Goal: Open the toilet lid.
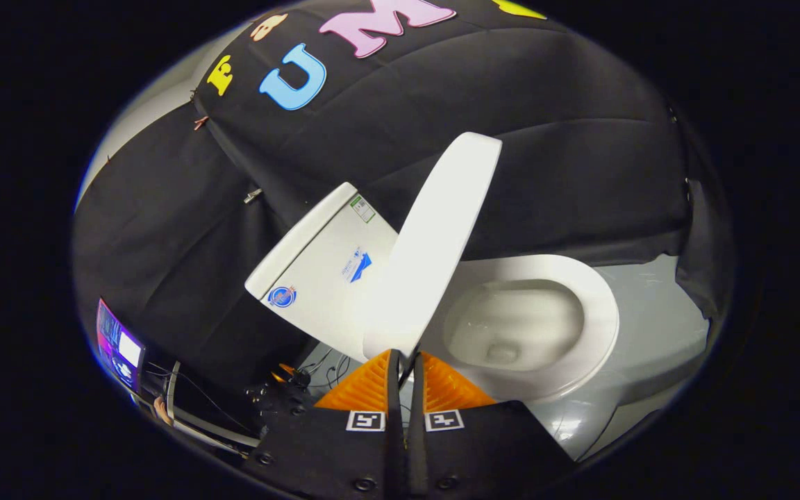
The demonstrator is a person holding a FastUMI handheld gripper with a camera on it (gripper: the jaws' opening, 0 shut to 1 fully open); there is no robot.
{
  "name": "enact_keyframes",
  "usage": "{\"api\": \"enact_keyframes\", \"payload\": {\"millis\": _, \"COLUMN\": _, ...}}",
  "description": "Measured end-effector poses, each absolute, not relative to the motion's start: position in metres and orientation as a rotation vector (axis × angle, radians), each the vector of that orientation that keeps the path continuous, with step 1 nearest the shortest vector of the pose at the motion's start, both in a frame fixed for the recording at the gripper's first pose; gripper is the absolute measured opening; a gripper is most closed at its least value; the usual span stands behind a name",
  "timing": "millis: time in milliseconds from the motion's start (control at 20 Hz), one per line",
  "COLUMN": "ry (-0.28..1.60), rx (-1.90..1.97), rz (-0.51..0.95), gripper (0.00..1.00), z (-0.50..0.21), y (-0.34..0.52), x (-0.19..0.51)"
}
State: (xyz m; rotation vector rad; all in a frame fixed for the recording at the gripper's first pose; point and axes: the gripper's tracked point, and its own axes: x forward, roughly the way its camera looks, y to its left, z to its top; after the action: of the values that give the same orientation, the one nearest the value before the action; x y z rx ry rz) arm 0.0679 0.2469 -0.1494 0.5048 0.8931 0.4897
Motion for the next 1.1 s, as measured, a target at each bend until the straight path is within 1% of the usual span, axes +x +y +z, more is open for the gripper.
{"api": "enact_keyframes", "payload": {"millis": 450, "ry": 0.845, "rx": 0.435, "rz": 0.582, "gripper": 0.06, "z": -0.113, "y": 0.307, "x": 0.084}}
{"api": "enact_keyframes", "payload": {"millis": 650, "ry": 0.847, "rx": 0.439, "rz": 0.645, "gripper": 0.07, "z": -0.099, "y": 0.343, "x": 0.094}}
{"api": "enact_keyframes", "payload": {"millis": 900, "ry": 0.823, "rx": 0.345, "rz": 0.714, "gripper": 0.07, "z": -0.088, "y": 0.390, "x": 0.101}}
{"api": "enact_keyframes", "payload": {"millis": 1100, "ry": 0.828, "rx": 0.363, "rz": 0.741, "gripper": 0.07, "z": -0.086, "y": 0.425, "x": 0.108}}
